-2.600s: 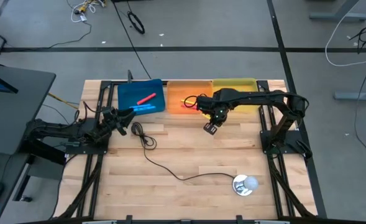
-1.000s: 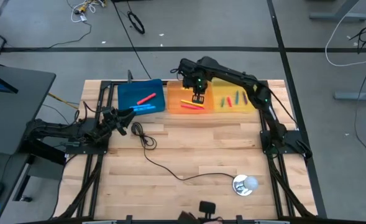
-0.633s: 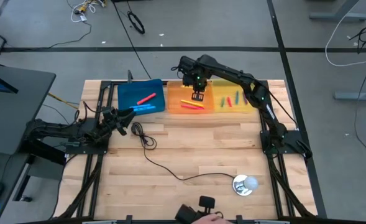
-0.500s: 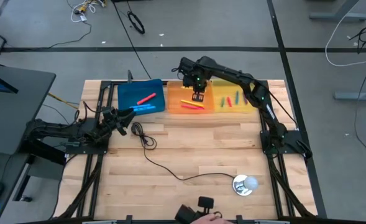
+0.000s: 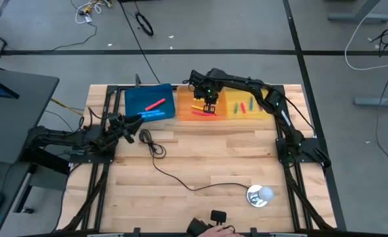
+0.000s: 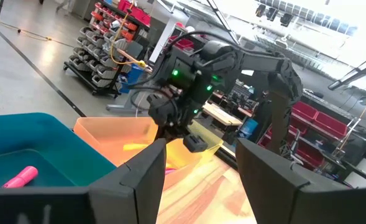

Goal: Pick & Place Markers
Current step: Put the large yellow pen into the orange bin

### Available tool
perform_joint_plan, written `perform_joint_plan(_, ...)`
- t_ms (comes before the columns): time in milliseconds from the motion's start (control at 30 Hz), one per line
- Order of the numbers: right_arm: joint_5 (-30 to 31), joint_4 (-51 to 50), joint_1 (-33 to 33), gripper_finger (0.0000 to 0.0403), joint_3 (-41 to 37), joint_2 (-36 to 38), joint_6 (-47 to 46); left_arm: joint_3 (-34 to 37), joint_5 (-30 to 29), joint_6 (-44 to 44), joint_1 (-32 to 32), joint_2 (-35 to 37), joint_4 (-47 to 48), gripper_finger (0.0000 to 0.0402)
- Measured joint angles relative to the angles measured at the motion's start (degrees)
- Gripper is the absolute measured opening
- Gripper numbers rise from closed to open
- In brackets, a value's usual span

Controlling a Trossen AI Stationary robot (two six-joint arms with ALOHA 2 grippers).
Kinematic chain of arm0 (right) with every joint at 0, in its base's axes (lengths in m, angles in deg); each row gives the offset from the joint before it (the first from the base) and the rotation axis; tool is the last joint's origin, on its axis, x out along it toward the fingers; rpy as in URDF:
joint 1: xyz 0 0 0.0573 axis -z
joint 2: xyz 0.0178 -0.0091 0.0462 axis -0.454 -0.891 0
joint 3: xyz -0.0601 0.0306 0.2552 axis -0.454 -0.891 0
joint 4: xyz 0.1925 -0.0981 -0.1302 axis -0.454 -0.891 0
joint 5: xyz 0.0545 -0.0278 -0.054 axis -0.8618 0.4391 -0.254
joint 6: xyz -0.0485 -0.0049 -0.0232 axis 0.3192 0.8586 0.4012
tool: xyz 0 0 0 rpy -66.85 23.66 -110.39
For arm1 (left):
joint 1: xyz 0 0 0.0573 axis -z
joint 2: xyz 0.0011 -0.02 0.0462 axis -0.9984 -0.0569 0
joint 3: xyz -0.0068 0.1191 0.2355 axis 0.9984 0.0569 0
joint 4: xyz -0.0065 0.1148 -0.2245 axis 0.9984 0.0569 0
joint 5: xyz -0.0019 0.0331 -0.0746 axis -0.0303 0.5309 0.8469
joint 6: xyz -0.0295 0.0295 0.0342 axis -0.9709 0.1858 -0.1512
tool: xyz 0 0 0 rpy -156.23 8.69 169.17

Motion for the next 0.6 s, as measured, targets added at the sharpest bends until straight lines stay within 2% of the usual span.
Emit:
perform_joint_plan(400, -0.15, -1.44, -0.37, 0.001, -0.02, -4.07, 0.31, -0.01, 0.0, 0.01, 0.01, -0.01, 0.0, 0.02)
perform_joint_plan(600, -0.19, -1.48, -0.59, 0.0053, 0.0, -4.05, -0.96, -0.01, 0.0, 0.0, 0.0, -0.01, 0.0, 0.02)
